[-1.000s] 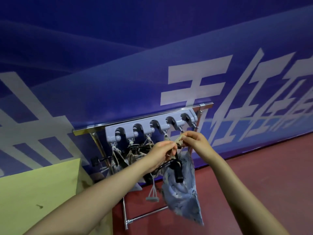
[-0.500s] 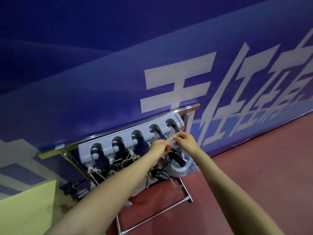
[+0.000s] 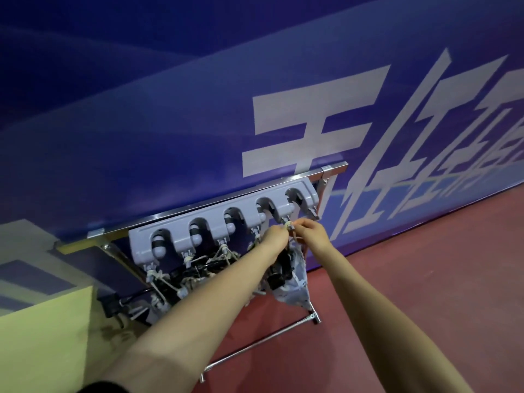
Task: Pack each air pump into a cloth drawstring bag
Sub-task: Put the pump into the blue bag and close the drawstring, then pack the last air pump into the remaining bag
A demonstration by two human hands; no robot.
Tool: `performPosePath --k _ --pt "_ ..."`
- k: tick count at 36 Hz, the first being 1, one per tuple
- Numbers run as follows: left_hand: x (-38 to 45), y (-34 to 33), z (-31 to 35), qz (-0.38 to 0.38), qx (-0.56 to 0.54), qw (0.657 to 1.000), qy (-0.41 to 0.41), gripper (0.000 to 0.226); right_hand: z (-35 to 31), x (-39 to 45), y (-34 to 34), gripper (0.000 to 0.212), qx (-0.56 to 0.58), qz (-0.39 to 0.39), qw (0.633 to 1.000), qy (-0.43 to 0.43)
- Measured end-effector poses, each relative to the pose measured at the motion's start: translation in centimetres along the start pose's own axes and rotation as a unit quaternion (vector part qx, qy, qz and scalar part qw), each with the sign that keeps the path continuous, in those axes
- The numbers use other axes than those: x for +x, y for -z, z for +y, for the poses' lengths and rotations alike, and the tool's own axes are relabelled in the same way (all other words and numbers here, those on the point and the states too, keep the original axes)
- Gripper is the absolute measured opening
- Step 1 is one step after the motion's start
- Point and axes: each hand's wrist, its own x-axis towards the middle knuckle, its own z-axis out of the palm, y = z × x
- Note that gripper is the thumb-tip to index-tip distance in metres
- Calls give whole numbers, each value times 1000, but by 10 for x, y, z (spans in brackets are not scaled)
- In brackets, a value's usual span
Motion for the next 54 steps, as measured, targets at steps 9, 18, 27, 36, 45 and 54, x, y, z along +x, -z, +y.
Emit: performPosePath --k 9,18,27,36,45,54 --pt "-29 21 -5 -56 -17 997 -55 41 1 -24 -14 15 -34 133 988 69" --pt "-108 160 -61 -8 -137 988 -63 26 -72 -112 -99 25 106 30 966 232" --pt "-209 331 -201 231 -221 948 4 20 -58 -202 -274 33 51 -252 949 183" --pt "-293 444 -349 335 -243 904 104 16 5 -303 -445 32 -77 -379 909 153" --pt "-369 564 -490 437 -2 889 135 25 62 -386 -600 25 -189 -404 893 57" --pt "-397 644 -579 391 224 877 169 46 95 -439 -679 25 -228 -391 891 7"
